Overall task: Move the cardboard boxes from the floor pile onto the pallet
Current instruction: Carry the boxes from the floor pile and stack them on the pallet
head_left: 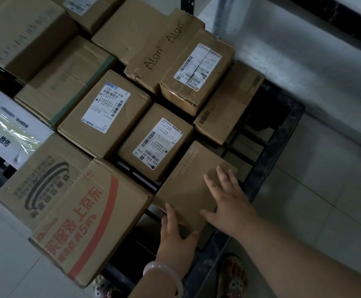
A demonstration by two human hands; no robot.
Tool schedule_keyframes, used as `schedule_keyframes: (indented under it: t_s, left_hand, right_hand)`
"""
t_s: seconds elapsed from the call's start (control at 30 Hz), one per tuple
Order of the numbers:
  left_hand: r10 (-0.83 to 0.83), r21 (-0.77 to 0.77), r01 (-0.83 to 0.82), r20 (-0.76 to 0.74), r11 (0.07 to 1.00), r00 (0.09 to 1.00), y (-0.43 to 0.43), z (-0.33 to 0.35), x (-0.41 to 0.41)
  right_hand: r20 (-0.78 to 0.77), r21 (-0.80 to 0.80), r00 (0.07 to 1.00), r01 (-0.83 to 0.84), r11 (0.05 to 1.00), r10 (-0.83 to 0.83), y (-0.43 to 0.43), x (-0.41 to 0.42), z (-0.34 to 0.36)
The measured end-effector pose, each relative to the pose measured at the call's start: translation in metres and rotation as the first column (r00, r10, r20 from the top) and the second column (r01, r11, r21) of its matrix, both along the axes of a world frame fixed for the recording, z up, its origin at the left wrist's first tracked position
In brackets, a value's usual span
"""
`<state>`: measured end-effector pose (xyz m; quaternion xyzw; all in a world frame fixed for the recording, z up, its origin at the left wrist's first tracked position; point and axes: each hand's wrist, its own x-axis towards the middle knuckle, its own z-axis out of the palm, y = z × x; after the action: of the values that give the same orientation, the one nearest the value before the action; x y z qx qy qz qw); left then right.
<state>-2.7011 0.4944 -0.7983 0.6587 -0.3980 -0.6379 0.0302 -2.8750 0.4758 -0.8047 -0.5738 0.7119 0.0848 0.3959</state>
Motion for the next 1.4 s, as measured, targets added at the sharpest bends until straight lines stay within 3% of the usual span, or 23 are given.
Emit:
schedule_keyframes:
  t_s: [0.13,0.27,0.37,0.67,0.93,1.03,1.2,1.4]
  left_hand:
    - [0.038,0.012,-0.037,-0.033,0.999,0.999,0.003,-0.003,0.004]
    - [0.074,0.004,-0.073,-0.032,0.997,0.997,0.002,-0.006,0.002]
    - [0.086,0.004,-0.086,-0.018,0.996,0.996,0.003,-0.006,-0.002]
    - [0.084,-0.022,-0.084,0.012,0.996,0.996,0.011,0.002,-0.004]
    - [0.078,-0.106,-0.079,-0.012,0.991,0.997,0.002,0.004,-0.015]
    - [0.073,-0.145,-0.072,-0.002,0.987,0.997,-0.004,0.000,-0.018]
    - [0.005,-0.040,-0.003,0.044,0.999,0.999,-0.018,-0.008,-0.016]
    - [-0.051,-0.086,0.065,0.154,0.994,0.987,-0.023,0.006,-0.009]
  right_hand:
    - [-0.009,-0.075,0.991,0.131,0.988,-0.132,-0.008,0.001,0.001]
    - [0.035,-0.021,0.957,0.288,0.957,-0.287,-0.019,-0.007,-0.001]
    - [0.074,-0.065,0.937,0.347,0.935,-0.343,-0.025,-0.015,-0.001]
    - [0.017,-0.233,0.941,0.333,0.914,-0.338,-0.030,-0.020,0.003]
    - [0.043,-0.289,0.914,0.397,0.871,-0.403,-0.043,-0.026,0.004]
    - [0.072,-0.248,0.909,0.415,0.875,-0.411,-0.043,-0.032,0.004]
    - [0.129,-0.138,0.929,0.363,0.921,-0.347,-0.041,-0.030,0.002]
    - [0.028,-0.116,0.981,0.196,0.974,-0.194,-0.039,-0.031,0.020]
